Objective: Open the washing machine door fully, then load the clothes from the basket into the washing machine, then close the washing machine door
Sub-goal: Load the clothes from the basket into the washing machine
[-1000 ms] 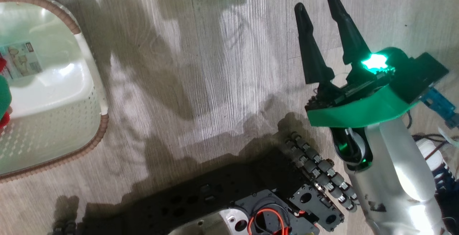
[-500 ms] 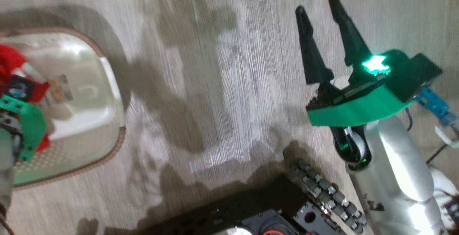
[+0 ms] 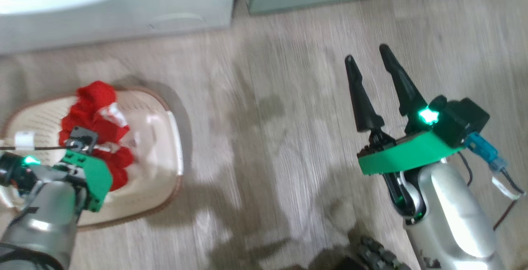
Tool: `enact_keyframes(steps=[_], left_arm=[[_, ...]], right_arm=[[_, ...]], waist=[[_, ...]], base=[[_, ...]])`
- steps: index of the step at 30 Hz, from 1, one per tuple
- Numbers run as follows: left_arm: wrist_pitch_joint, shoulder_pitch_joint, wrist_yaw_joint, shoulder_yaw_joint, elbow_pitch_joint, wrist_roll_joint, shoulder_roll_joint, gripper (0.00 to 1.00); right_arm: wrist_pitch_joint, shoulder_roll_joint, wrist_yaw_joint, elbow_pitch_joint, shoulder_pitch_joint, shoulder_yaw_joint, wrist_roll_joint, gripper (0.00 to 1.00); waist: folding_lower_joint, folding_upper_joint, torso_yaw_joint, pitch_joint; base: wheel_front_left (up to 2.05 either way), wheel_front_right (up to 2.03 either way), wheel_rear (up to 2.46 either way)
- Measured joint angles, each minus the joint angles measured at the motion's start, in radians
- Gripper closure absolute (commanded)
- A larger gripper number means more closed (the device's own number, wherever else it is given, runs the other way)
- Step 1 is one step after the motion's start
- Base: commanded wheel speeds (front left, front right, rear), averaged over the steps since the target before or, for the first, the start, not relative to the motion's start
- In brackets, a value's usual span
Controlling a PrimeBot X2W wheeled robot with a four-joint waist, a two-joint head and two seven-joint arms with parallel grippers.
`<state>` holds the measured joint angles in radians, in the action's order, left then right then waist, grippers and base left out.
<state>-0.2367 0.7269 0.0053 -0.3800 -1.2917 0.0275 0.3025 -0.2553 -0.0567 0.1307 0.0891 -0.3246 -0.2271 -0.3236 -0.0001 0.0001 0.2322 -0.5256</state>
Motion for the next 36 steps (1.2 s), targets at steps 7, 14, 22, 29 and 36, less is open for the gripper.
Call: enact_keyframes(steps=[7,14,22,29,36], left_arm=[[-0.011,-0.088,0.035,0.031,0.183,-0.056,-0.034,1.0],[-0.012,-0.252,0.055,0.069,0.464,-0.097,-0.035,1.0],[-0.012,-0.396,0.097,0.134,0.789,-0.106,-0.063,1.0],[-0.012,-0.542,0.094,0.175,1.01,-0.116,-0.129,1.0],[-0.012,-0.658,0.055,0.22,1.161,-0.124,-0.19,1.0]], right_arm=[[0.0,-0.004,0.0,0.017,0.062,0.009,0.007,0.0],[0.0,-0.012,0.0,0.032,0.117,0.012,0.007,0.0],[0.0,-0.022,0.0,0.04,0.17,0.025,0.007,0.0],[0.0,-0.022,0.0,0.047,0.212,0.025,0.005,0.0],[0.0,-0.021,0.0,0.052,0.254,0.036,-0.005,0.0]], waist=[[0.0,0.0,-0.05,0.145],[0.0,0.0,-0.093,0.266],[0.0,0.0,-0.133,0.365],[0.0,0.0,-0.153,0.433],[0.0,0.0,-0.155,0.494]], base=[[0.0,0.0,0.0],[0.0,0.0,0.0],[0.0,0.0,0.0],[0.0,0.0,0.0],[0.0,0.0,0.0]])
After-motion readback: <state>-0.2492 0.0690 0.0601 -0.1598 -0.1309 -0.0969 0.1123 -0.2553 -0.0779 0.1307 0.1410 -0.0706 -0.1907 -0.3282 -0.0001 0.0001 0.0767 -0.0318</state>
